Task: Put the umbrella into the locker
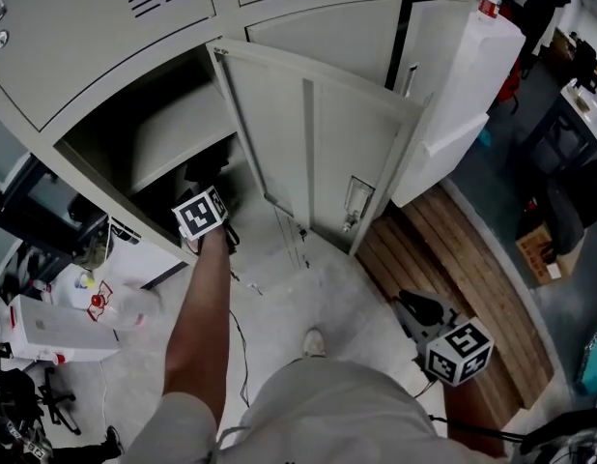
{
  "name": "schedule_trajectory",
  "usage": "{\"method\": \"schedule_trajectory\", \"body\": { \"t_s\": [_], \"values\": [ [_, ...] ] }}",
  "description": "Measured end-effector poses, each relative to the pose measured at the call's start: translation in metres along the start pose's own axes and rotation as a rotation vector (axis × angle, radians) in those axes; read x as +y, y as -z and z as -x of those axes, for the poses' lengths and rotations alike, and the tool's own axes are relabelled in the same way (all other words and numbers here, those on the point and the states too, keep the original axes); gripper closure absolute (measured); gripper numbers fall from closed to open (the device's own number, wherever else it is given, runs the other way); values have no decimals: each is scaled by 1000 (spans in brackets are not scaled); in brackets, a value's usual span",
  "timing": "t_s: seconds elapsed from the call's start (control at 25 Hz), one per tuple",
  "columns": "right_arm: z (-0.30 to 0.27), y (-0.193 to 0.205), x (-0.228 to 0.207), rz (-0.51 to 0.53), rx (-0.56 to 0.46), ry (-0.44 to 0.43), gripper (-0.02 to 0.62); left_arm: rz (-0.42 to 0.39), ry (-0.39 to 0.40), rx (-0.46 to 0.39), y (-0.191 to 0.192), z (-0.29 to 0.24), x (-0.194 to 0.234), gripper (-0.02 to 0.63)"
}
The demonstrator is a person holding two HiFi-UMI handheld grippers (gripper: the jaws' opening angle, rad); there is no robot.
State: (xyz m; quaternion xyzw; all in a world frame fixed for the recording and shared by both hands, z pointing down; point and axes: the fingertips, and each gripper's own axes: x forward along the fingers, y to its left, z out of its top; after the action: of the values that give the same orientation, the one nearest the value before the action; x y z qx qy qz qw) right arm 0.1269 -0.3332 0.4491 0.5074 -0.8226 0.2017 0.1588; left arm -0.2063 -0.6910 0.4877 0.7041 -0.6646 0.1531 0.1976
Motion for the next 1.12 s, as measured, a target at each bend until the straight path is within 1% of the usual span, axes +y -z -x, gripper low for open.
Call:
{"method": "schedule_trajectory", "body": {
  "t_s": [0.16, 0.28, 0.36, 0.48, 0.6, 0.68, 0.76, 0.84, 1.0, 1.12],
  "values": [
    [18, 9, 5, 20, -5, -33, 540, -26, -3, -20, 6, 37, -7, 356],
    [36, 20, 10, 30, -7, -59, 545, -19, 12, -36, 17, 70, -14, 356],
    [51, 28, 13, 35, -13, -69, 549, -30, 20, -42, 28, 95, -19, 359],
    [75, 39, 15, 46, -29, -76, 557, -48, 32, -50, 48, 136, -29, 410],
    [101, 55, 19, 63, -34, -98, 560, -43, 59, -69, 70, 181, -45, 470],
    [119, 68, 22, 71, -31, -115, 563, -38, 82, -76, 88, 214, -58, 533],
    [135, 82, 26, 75, -25, -138, 565, -35, 111, -73, 107, 247, -72, 579],
    [148, 95, 30, 83, -16, -160, 566, -30, 151, -58, 129, 279, -89, 594],
    [168, 118, 41, 94, 6, -196, 568, -18, 272, -14, 175, 342, -123, 595],
    [176, 127, 55, 114, 16, -219, 569, -24, 364, 16, 206, 388, -144, 595]
  ]
}}
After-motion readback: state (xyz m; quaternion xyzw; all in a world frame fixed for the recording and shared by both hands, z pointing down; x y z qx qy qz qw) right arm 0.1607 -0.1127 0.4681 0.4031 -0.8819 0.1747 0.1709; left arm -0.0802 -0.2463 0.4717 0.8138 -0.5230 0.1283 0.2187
